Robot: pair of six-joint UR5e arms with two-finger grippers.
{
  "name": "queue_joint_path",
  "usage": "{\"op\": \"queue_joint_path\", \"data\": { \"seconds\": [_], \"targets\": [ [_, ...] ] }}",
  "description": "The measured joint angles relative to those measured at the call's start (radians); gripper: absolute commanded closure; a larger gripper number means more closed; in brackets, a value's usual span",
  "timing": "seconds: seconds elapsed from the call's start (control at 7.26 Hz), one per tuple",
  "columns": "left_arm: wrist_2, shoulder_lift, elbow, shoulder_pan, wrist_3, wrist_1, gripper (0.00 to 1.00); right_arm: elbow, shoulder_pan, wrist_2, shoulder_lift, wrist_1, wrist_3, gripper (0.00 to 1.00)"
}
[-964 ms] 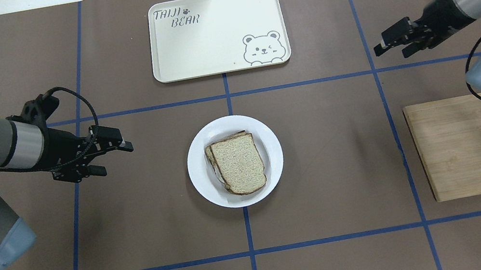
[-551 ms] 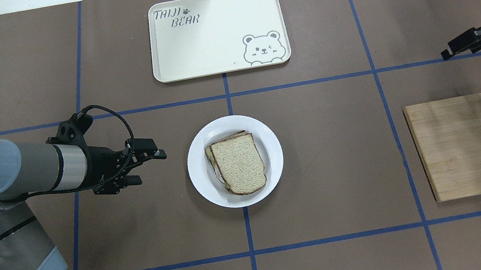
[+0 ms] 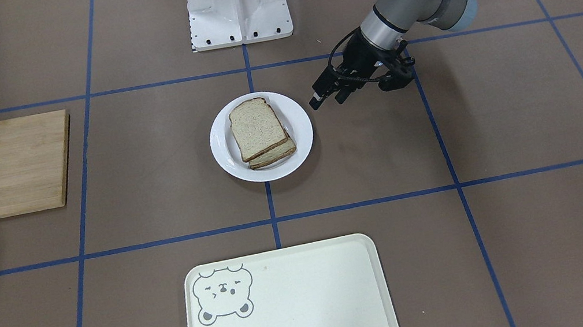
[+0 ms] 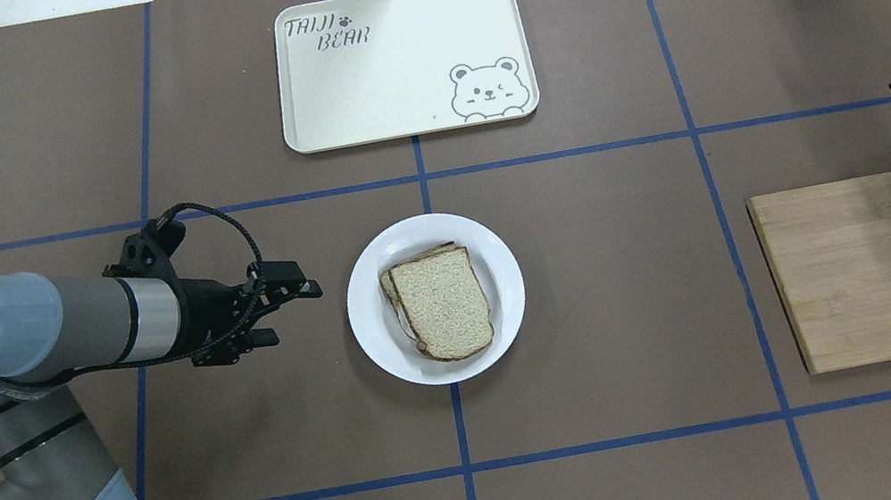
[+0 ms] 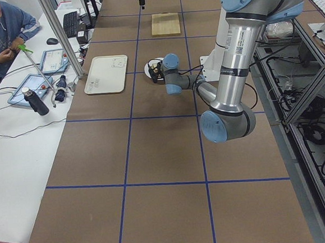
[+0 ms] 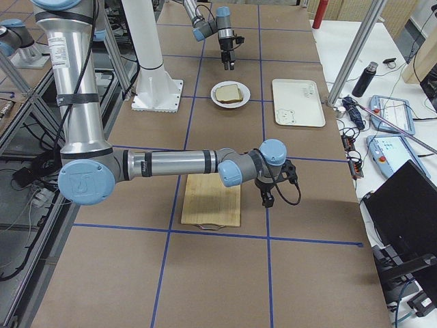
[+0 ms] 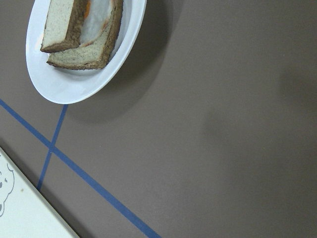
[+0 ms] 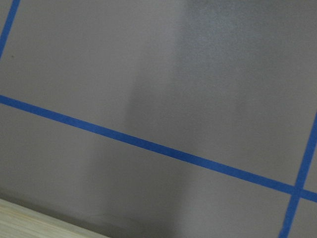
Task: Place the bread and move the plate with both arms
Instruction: 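Grip the plate rim nearest the robot with the left gripper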
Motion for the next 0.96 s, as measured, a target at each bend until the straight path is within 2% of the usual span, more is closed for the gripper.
{"op": "queue_joint_path", "data": {
  "seconds": [0.28, 0.55, 0.83, 0.96],
  "targets": [
    [0.06, -0.008, 0.059, 0.027, -0.013, -0.108, 0.12, 0.061, 0.023, -0.037, 0.002, -0.127, -0.064, 0.01],
    [0.108, -0.015, 0.094, 0.064, -0.016, -0.158, 0.16, 0.122, 0.021, -0.064, 0.001, -0.205, -0.081, 0.0],
    [0.129, -0.039, 0.123, 0.087, -0.018, -0.167, 0.36, 0.146, 0.019, -0.071, 0.001, -0.222, -0.083, 0.0],
    [0.131, -0.053, 0.135, 0.093, -0.02, -0.167, 0.4, 0.157, 0.019, -0.071, 0.001, -0.228, -0.083, 0.0]
  ]
}}
